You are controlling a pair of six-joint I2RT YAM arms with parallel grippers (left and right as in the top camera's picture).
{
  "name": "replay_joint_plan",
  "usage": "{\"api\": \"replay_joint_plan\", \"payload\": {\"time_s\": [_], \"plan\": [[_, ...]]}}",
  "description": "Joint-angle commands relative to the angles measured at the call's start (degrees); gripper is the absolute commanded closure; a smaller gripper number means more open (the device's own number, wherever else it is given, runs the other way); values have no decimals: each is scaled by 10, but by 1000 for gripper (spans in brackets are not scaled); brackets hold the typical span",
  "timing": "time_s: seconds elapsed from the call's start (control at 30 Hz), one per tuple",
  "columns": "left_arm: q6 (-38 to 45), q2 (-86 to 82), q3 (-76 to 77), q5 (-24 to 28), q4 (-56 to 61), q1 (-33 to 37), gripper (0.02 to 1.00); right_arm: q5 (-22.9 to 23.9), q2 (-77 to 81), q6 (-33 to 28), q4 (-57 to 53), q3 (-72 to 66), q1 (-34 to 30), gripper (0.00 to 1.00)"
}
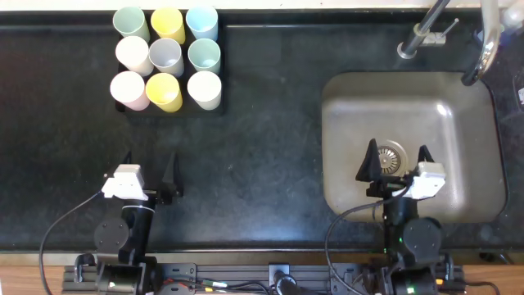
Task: Store Cups
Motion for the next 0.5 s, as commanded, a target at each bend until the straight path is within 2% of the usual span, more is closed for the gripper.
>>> {"api": "replay_joint_plan", "payload": {"time_s": [0.03, 0.17, 0.5], "plan": [[11, -6, 0, 9, -2, -5, 18, -74, -34, -79, 29, -42, -4, 3], [11, -6, 0, 9, -2, -5, 18, -119, -41, -108, 49, -76, -4, 3], [11, -6, 0, 9, -2, -5, 18, -117, -41, -118, 22, -75, -3, 3]]}}
